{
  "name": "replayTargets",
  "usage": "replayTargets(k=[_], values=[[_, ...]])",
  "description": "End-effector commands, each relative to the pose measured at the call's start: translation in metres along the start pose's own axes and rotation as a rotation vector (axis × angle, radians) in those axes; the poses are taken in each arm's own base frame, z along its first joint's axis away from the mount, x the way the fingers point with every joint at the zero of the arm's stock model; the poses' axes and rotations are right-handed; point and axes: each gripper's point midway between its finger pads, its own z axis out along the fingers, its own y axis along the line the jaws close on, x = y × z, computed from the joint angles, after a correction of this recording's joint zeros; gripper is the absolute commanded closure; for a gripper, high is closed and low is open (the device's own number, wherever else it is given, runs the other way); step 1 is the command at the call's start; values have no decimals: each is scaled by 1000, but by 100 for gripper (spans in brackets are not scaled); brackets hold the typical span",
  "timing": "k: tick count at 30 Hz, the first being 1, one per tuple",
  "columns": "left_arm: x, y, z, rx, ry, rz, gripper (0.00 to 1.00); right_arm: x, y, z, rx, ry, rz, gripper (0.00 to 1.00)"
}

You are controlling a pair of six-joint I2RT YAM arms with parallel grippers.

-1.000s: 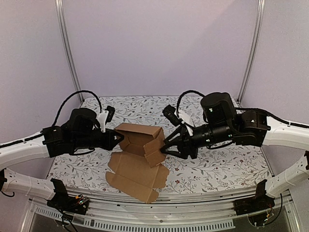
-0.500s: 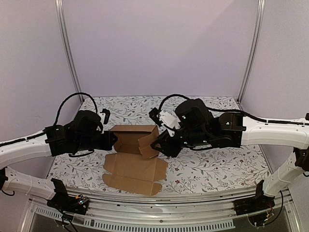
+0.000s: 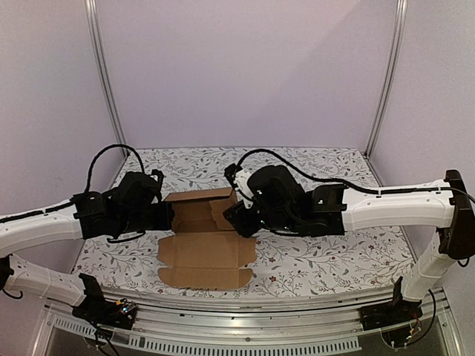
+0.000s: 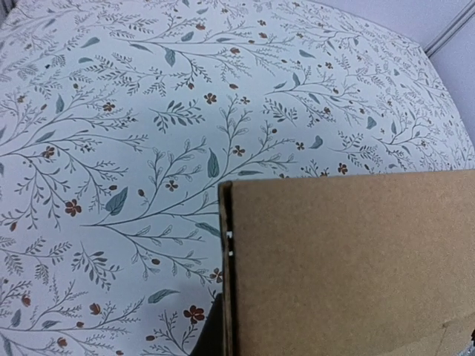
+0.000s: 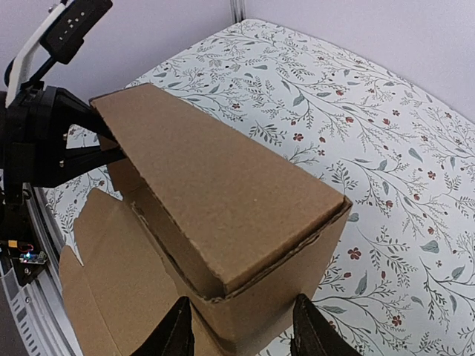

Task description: Fold the paper box

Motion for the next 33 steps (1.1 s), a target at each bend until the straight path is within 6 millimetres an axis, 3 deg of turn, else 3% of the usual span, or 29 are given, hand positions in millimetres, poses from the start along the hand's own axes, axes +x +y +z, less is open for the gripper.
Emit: replayTargets(k=[1,5,12,26,28,31,33], values=[[-4,1,0,-23,-10,-39,100,-5,-4,14,94,-70,39,57],[-1,4,3,-37,-8,-54,100,-5,-2,22,160,-115,38,59],[-2,5,3,-47,-17,-61,100,-3,13,37,239,-154,10,74],[-2,-1,1,-25,-10,-53,100,5,12,60,340,-188,-11,77],[-2,-2,2,-24,-8,-50,100,4,13,61,340,-196,-16,82],[-2,-5,1,-19,-8,-47,100,4,12,64,352,-202,-24,98],[-2,-6,2,-21,-6,-41,100,4,12,65,355,-205,-26,100]])
